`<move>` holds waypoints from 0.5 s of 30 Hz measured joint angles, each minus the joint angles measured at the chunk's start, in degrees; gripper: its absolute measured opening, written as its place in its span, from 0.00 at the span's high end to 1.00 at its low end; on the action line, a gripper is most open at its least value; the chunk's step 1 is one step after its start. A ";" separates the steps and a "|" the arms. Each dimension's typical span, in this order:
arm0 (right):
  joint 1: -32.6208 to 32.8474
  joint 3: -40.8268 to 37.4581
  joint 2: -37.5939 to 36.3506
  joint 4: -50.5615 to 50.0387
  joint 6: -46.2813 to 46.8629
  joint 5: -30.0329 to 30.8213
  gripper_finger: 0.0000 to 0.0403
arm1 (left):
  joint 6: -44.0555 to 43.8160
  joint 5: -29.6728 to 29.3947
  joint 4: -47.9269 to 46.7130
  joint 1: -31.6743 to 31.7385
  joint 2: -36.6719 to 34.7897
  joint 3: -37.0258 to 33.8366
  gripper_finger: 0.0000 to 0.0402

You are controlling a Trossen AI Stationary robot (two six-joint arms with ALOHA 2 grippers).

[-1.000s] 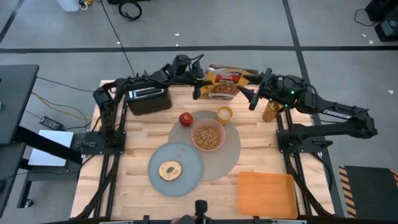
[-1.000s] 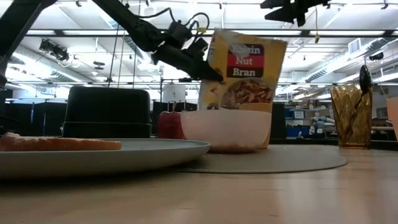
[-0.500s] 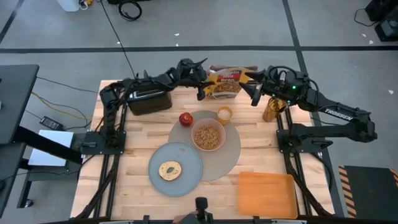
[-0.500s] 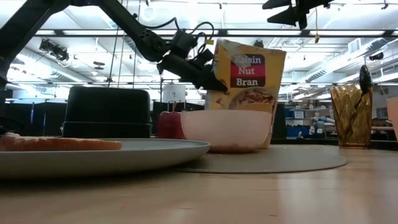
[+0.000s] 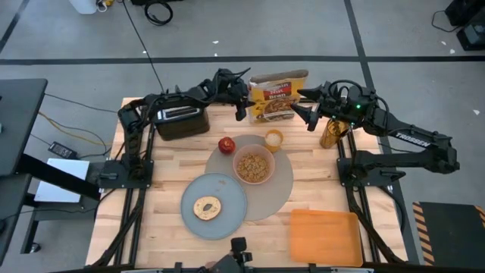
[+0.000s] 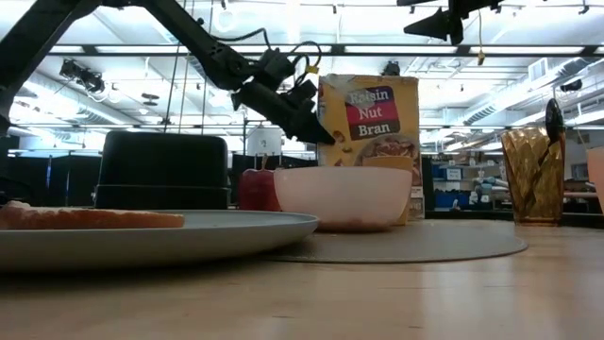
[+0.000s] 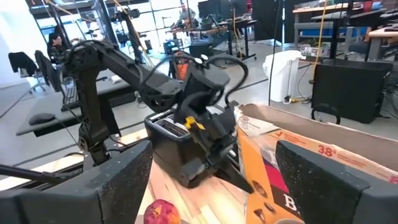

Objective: Arrange a breakfast setting
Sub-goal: Pour the cereal from the yellow cereal box into the orange bowl

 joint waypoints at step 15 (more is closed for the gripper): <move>-1.06 0.00 0.00 -0.06 0.01 -1.07 0.13 | 1.42 -0.47 -1.78 0.20 -5.32 0.00 0.52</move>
